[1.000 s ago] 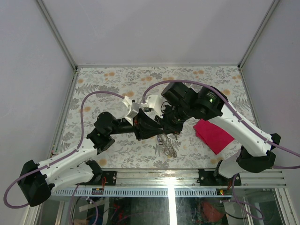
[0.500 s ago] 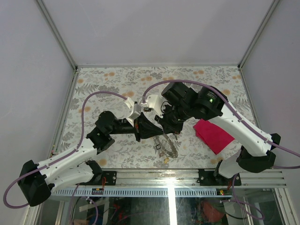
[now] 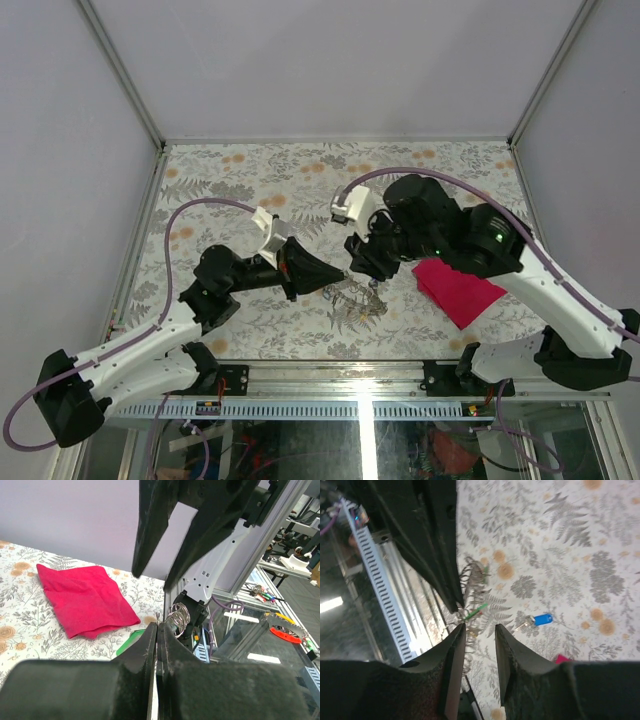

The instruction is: Put the keys on the keyring

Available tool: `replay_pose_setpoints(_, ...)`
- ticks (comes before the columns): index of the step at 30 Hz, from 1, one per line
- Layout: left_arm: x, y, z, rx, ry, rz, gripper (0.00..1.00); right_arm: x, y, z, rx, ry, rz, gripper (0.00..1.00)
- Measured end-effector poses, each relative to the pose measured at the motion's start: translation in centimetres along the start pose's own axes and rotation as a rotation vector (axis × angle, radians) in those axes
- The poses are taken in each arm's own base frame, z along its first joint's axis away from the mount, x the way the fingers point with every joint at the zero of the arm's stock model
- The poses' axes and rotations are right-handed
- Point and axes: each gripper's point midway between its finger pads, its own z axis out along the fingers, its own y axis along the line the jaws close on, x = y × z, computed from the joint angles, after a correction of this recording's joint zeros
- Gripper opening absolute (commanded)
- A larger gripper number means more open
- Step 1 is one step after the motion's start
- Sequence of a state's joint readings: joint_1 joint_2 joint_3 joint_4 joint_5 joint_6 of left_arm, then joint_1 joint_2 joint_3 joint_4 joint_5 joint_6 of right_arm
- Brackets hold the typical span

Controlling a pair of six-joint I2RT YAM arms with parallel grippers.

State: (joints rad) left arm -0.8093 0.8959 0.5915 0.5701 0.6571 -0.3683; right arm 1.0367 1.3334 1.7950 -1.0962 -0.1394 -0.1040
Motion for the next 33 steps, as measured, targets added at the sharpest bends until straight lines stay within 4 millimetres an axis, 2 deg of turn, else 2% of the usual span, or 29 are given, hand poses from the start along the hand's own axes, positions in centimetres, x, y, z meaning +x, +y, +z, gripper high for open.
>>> replay_pose_setpoints(4,-0.5,-0.1,-0.1,-0.001,-0.028,0.001,0.0,-0.7,-1.6,-1.3,0.079,-0.087,0.049,0.3)
replay_pose_setpoints(7,-1.0,-0.3,-0.1,0.003,-0.045,0.009,0.0,-0.4,-3.0,-1.6,0.134,-0.101,0.095,0.32)
replay_pose_setpoints(9,-1.3,-0.4,-0.1,0.002,-0.054,0.014,0.0,0.3,-3.2,-1.2,0.138,-0.084,0.111,0.35)
replay_pose_setpoints(13,-1.9,-0.3,-0.2,-0.015,-0.077,0.024,0.0,1.7,-2.4,-0.2,0.091,-0.033,0.129,0.38)
replay_pose_setpoints(18,-2.3,0.3,-0.2,-0.05,-0.098,0.025,0.0,2.6,-0.9,0.8,0.011,-0.005,0.16,0.38)
replay_pose_setpoints(28,-2.2,1.8,-0.1,-0.125,-0.093,0.012,0.0,1.7,0.9,2.1,-0.085,-0.051,0.223,0.38)
replay_pose_setpoints(33,-1.9,2.1,0.0,-0.135,-0.08,0.015,0.0,1.4,1.4,2.4,-0.098,-0.061,0.23,0.43)
